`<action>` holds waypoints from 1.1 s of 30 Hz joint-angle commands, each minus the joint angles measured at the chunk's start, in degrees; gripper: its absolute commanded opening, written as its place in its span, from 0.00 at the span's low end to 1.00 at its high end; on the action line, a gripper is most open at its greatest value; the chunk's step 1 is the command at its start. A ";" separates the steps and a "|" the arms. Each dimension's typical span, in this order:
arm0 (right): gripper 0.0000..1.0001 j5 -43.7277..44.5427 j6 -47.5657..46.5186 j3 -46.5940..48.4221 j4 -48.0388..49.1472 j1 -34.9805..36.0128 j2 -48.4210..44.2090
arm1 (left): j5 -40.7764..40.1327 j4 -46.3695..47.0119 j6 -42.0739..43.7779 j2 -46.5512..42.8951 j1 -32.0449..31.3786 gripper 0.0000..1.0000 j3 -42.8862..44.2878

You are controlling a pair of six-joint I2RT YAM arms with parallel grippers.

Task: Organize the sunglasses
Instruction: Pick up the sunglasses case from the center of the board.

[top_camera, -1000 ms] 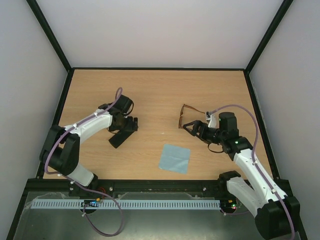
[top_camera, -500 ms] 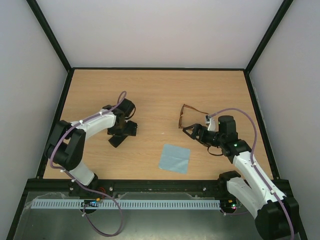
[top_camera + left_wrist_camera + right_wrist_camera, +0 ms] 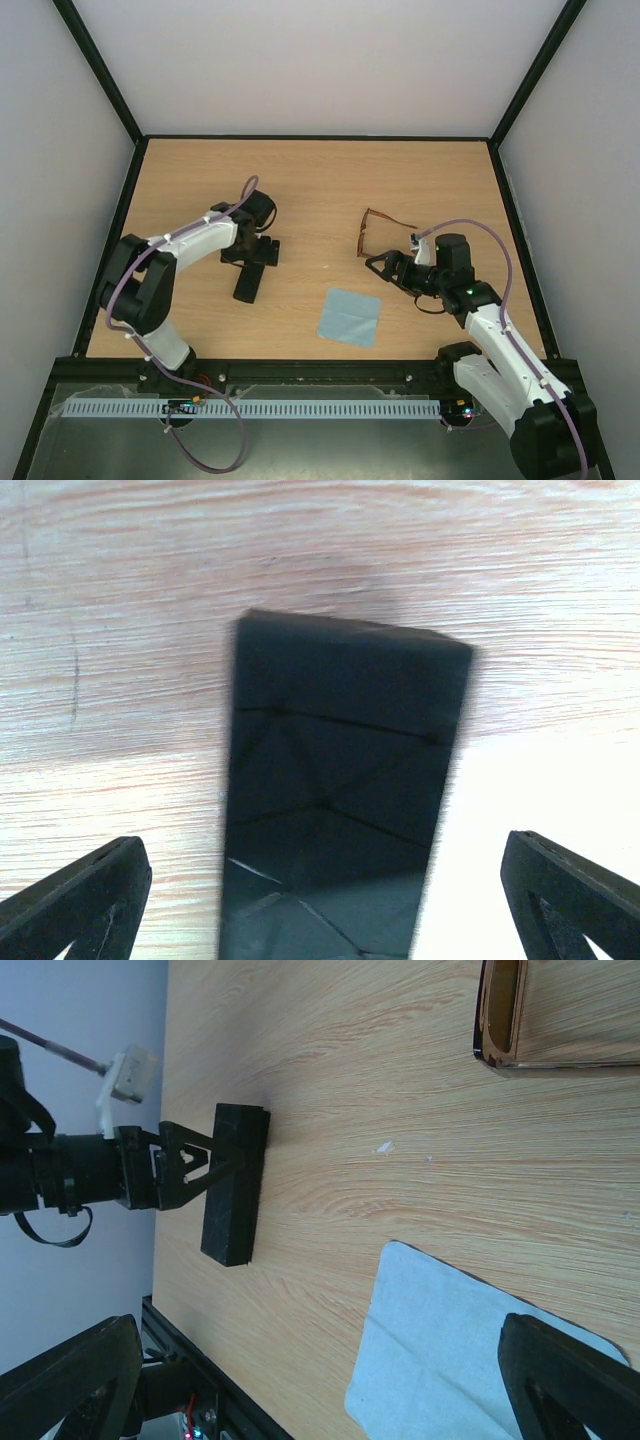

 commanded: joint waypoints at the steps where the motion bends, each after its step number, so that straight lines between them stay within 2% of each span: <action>1: 0.99 -0.56 -0.33 -0.64 0.99 0.34 0.15 | 0.66 -3.41 -0.60 -3.55 -0.73 0.99 2.12; 9: 0.99 -1.13 -0.02 -0.61 1.70 0.36 0.91 | 0.30 -4.45 -0.80 -2.70 -0.29 0.99 0.65; 25: 0.99 -1.49 0.81 -1.69 3.12 0.32 0.83 | 1.60 -0.80 -9.54 -10.30 -0.90 0.98 -9.38; 29: 0.99 -1.67 0.95 -1.99 3.38 0.39 0.82 | 2.39 0.74 -9.84 -9.06 -0.91 0.88 -10.52; 33: 0.99 -1.60 0.94 -2.13 3.09 0.38 0.50 | 3.31 2.05 -10.22 -8.39 -0.91 0.70 -11.07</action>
